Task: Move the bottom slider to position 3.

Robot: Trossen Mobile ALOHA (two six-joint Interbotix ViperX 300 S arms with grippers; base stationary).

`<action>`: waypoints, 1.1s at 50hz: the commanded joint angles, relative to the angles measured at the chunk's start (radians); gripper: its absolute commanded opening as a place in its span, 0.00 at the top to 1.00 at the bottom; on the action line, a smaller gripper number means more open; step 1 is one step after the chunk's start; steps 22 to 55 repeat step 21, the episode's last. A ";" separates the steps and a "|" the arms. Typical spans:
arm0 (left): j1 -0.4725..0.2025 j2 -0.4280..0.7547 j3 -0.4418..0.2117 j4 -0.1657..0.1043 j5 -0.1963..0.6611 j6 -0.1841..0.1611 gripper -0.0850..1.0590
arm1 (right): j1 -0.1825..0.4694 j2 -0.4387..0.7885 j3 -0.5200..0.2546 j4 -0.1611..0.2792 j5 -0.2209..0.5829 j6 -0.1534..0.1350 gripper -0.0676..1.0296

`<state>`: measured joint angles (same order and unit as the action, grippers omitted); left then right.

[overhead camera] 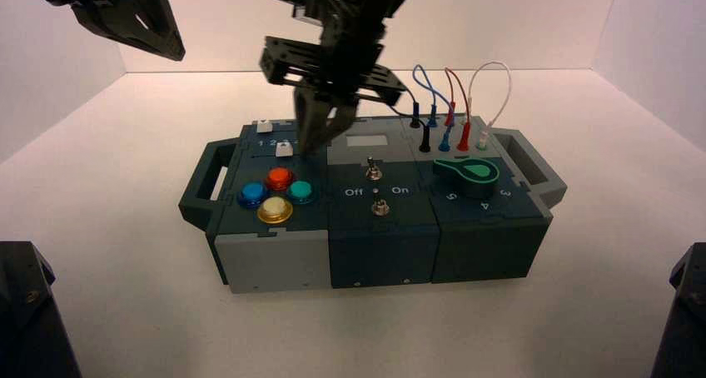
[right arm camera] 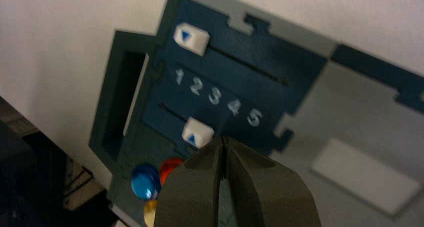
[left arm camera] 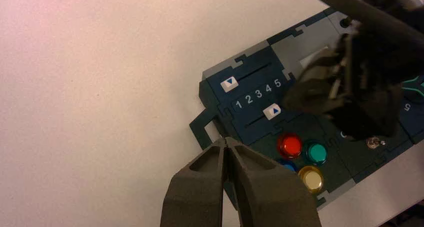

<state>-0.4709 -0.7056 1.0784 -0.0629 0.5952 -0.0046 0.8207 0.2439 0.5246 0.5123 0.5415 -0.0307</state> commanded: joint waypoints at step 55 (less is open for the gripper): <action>-0.003 -0.031 -0.020 0.000 -0.008 -0.005 0.95 | -0.061 -0.262 0.147 -0.020 0.008 0.006 0.96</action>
